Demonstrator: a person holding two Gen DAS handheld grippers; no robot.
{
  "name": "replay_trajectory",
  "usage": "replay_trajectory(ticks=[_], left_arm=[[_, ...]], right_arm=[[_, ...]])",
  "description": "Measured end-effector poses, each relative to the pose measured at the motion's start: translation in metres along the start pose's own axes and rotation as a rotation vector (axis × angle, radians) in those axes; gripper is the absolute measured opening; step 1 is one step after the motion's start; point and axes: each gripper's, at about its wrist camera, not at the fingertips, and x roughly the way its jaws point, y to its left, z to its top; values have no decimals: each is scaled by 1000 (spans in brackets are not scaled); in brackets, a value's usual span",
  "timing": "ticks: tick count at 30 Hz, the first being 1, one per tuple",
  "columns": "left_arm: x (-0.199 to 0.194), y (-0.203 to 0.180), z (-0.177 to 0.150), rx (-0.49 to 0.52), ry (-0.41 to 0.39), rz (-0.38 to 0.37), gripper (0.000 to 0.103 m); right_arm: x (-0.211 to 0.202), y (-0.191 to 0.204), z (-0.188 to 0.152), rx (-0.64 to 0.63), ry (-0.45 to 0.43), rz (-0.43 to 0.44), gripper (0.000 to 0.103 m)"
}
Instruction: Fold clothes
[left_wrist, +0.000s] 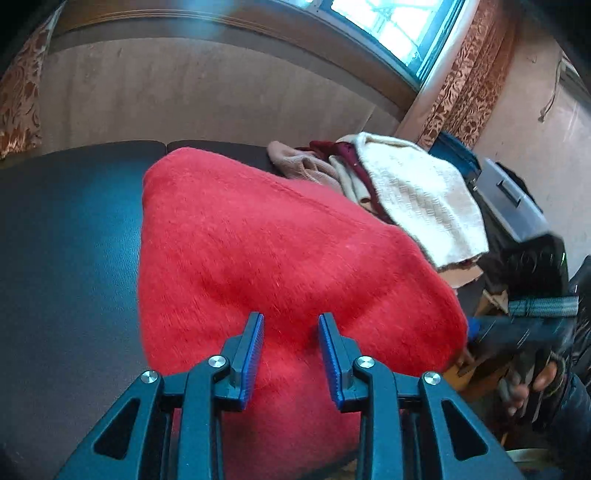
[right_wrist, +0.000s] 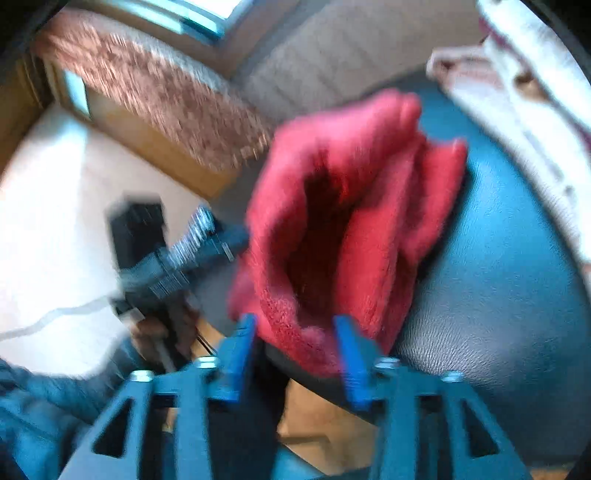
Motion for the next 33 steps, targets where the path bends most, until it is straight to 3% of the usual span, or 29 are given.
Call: replay_trajectory(ticks=[2,4,7,12,13,14,15,16,18,20,24,25,30,33], left_arm=[[-2,-2,-2,9,-7,-7,30],[-3,-4,-4,18,-14,-14,30],[-6,-7,-7,32,-25,-24,30],[-10,-12,-13,55,-43,-41,30],[-10,-13,-14,60,-45,-43,30],[-10,-14,-14,67,-43,-42,30],[-10,-15,-15,73,-41,-42,30],[-9,-16,-15,78,-41,-41,30],[-11,-17,-15,87,-54,-40,30],[-11,-16,-16,94,-57,-44,30],[6,-13,-22,82,22,-56,32],[7,-14,-23,79,27,-52,32],[13,-16,-26,56,48,-40,31],[2,-22,-13,34,-8,-92,32]], right_arm=[[-2,6,18,13,-73,27,81],[0,9,34,38,-130,64,81],[14,-1,46,141,-153,83,82],[36,-33,59,322,-182,39,83],[43,-35,62,328,-191,31,79],[45,-32,65,313,-186,4,62],[46,-28,68,294,-179,-27,35],[50,-24,69,270,-162,-55,31],[49,-5,75,167,-154,-115,29],[43,22,81,1,-157,-240,28],[61,12,74,-154,-70,-520,28],[70,-2,68,-141,-36,-538,28],[62,-37,54,-79,-148,-398,32],[60,-35,62,-77,-131,-397,35]])
